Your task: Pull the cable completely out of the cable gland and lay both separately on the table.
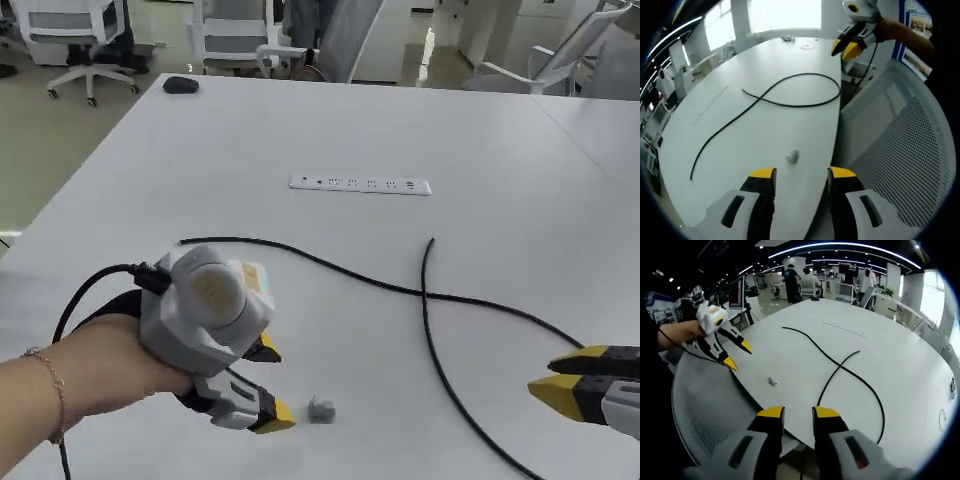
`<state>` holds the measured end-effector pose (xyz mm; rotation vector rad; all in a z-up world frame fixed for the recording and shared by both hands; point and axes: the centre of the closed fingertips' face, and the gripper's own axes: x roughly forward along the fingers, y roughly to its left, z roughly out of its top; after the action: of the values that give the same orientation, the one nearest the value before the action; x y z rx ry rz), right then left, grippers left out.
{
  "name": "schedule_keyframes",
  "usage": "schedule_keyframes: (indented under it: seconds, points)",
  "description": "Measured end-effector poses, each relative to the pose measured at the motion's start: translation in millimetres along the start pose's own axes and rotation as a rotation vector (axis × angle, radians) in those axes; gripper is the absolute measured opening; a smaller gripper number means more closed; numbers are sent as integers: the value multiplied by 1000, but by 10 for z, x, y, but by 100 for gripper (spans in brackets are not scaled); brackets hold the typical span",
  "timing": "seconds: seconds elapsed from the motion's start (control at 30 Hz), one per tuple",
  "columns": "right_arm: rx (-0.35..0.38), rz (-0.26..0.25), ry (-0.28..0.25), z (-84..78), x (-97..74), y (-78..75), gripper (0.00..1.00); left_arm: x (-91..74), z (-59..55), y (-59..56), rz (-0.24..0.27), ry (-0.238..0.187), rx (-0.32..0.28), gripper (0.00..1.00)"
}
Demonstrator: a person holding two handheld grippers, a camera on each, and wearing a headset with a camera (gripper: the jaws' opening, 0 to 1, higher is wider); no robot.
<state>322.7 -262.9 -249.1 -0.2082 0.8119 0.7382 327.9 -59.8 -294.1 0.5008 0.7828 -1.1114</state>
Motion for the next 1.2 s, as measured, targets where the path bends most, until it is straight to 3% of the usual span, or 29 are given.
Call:
schedule_keyframes:
  seconds: [0.07, 0.23, 0.4, 0.47, 0.5, 0.57, 0.63, 0.67, 0.77, 0.87, 0.97, 1.03, 1.1, 1.2]
  points:
    - [-11, 30, 23, -37, 35, 80, 24, -155, -3, -87, -7, -33, -52, 45]
    - [-2, 73, 50, -111, 90, 197, 26, -462, -145, -171, 12, -54, -157, 50]
    - [53, 136, 79, -223, 148, 348, 29, -725, -398, -66, 123, -47, -217, 51]
    - [112, 137, 69, -248, 176, 391, 29, -792, -414, -13, 158, -86, -238, 52]
    - [143, 149, 61, -270, 202, 433, 29, -833, -423, 33, 187, -117, -285, 52]
    - [174, 160, 64, -318, 237, 476, 30, -870, -499, 74, 215, -125, -350, 52]
    - [182, 165, 71, -349, 261, 500, 33, -887, -559, 105, 239, -127, -369, 53]
    - [183, 168, 78, -370, 278, 519, 34, -900, -614, 142, 270, -131, -408, 53]
    - [187, 172, 102, -424, 295, 540, 38, -912, -708, 174, 300, -148, -472, 56]
    - [222, 165, 106, -466, 321, 546, 42, -950, -801, 200, 337, -162, -481, 54]
    - [246, 170, 111, -526, 360, 606, 48, -921, -889, 150, 326, -170, -548, 54]
    - [251, 179, 121, -560, 387, 639, 48, -897, -921, 109, 323, -168, -558, 54]
    - [245, 189, 135, -593, 403, 678, 49, -868, -931, 72, 322, -166, -568, 58]
    - [237, 197, 126, -563, 415, 700, 50, -849, -891, 65, 320, -199, -593, 67]
